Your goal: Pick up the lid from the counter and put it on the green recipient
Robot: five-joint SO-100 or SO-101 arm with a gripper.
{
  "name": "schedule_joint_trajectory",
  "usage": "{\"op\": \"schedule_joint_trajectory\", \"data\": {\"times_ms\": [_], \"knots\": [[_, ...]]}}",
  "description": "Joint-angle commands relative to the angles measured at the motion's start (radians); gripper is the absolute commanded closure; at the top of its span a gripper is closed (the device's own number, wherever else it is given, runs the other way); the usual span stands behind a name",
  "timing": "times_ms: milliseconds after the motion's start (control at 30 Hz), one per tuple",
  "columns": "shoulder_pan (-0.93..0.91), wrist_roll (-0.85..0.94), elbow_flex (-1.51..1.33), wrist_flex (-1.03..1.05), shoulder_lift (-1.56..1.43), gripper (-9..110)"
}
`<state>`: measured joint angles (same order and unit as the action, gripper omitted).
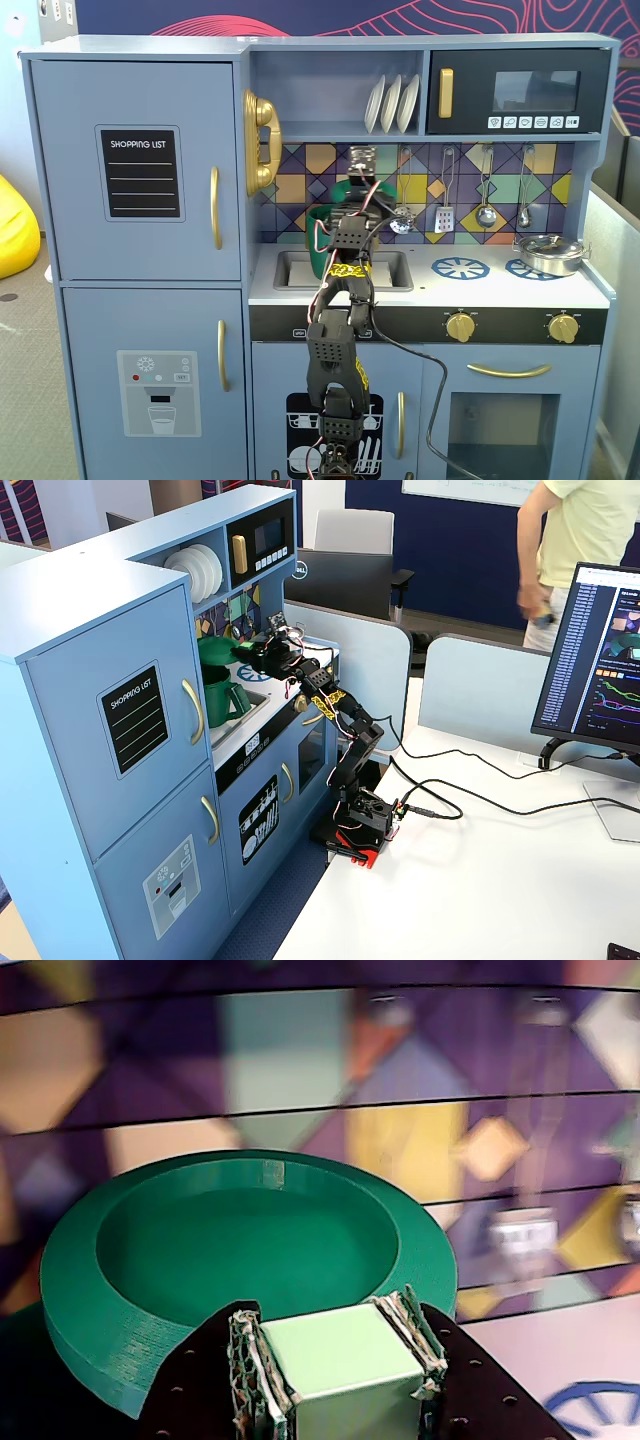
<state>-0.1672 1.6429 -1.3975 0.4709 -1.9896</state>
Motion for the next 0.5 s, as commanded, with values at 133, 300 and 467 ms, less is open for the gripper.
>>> {"op": "schedule_joint_trajectory", "data": {"times_ms": [133,300,467], "knots": [[0.094,0.031,0.089,0.005,-0.063,102],[0.112,0.037,0.075,0.018,-0.057,102],[0.114,0.04,0.069,0.034,-0.051,102]]}}
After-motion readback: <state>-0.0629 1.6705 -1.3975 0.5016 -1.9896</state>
